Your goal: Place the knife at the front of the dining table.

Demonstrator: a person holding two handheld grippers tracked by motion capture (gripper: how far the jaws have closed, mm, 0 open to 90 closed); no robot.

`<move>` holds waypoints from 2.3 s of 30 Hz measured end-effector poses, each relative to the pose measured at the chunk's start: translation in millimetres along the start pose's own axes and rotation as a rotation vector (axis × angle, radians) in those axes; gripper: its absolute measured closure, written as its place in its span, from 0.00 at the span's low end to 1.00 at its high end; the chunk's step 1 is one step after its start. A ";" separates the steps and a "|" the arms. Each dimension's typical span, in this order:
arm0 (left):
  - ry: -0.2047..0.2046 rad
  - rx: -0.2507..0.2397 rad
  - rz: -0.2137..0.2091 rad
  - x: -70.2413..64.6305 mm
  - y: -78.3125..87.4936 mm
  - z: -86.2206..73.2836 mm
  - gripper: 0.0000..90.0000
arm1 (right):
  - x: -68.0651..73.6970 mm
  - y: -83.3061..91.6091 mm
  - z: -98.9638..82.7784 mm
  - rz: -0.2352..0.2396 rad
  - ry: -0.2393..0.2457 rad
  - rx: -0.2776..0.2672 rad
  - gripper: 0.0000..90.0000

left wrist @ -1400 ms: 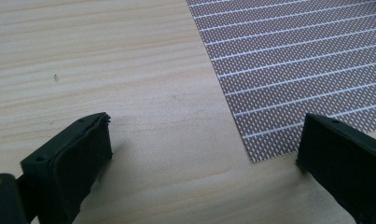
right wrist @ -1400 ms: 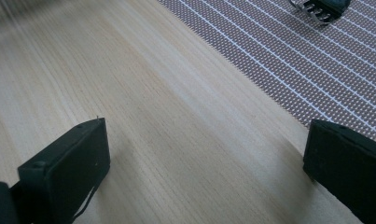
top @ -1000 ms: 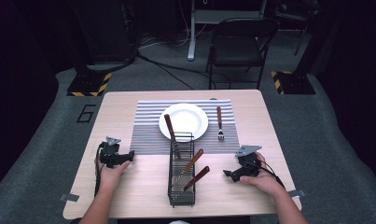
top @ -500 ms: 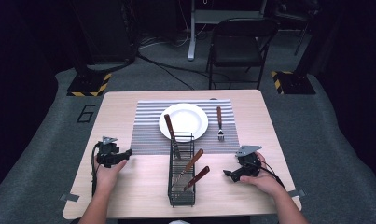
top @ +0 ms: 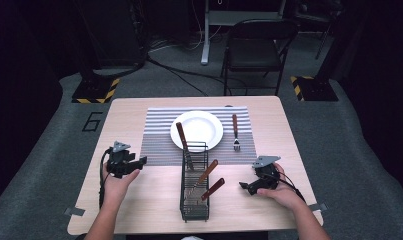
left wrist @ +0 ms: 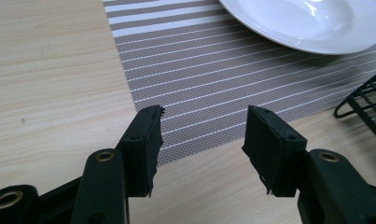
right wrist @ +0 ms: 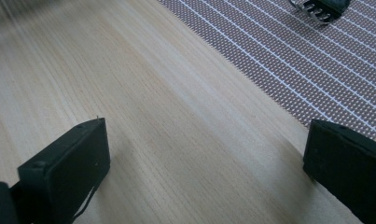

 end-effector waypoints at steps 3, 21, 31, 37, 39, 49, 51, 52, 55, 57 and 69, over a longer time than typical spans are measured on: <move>-0.018 0.009 -0.007 -9.7 0.6 4.2 0.54 | 0.0 0.0 0.0 0.000 0.000 0.000 0.00; -0.084 -0.020 -0.080 -42.6 11.2 30.5 0.58 | 0.2 0.6 -0.8 -0.002 0.000 0.003 0.00; -0.138 -0.046 -0.132 -63.4 21.1 52.0 0.61 | 0.3 0.8 -0.9 -0.003 -0.002 0.005 0.00; -0.159 -0.063 -0.158 -74.8 24.2 59.4 0.62 | 0.3 0.8 -0.9 -0.003 -0.002 0.004 0.00; -0.172 -0.061 -0.171 -80.9 23.1 61.2 0.62 | 0.6 0.8 -0.9 -0.001 -0.004 0.003 0.00; -0.180 -0.059 -0.197 -92.9 15.9 65.4 0.65 | 0.6 0.9 -0.9 -0.001 -0.004 0.003 0.00; -0.184 -0.059 -0.204 -96.3 15.5 67.3 0.65 | 0.6 0.9 -0.9 -0.001 -0.005 0.003 0.00; -0.185 -0.057 -0.207 -97.4 15.3 67.8 0.65 | 0.6 0.9 -0.9 -0.001 -0.005 0.004 0.00; -0.193 -0.062 -0.216 -101.8 14.6 69.4 0.65 | 0.6 0.8 -0.9 -0.001 -0.004 0.003 0.00; -0.200 -0.059 -0.217 -104.1 14.9 69.9 0.65 | 0.6 0.8 -0.9 -0.001 -0.004 0.003 0.00; -0.209 -0.065 -0.253 -114.6 4.4 72.5 0.66 | 0.6 0.8 -0.9 -0.001 -0.004 0.003 0.00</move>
Point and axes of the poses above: each handheld gripper's, and its own axes: y roughly backward along the jaws, z roughly out of its top, x roughly to its left, the point moved 5 cm from there along -y, roughly forward along the jaws, and after that the axes turned 3 degrees about x, right-handed, at the moved point
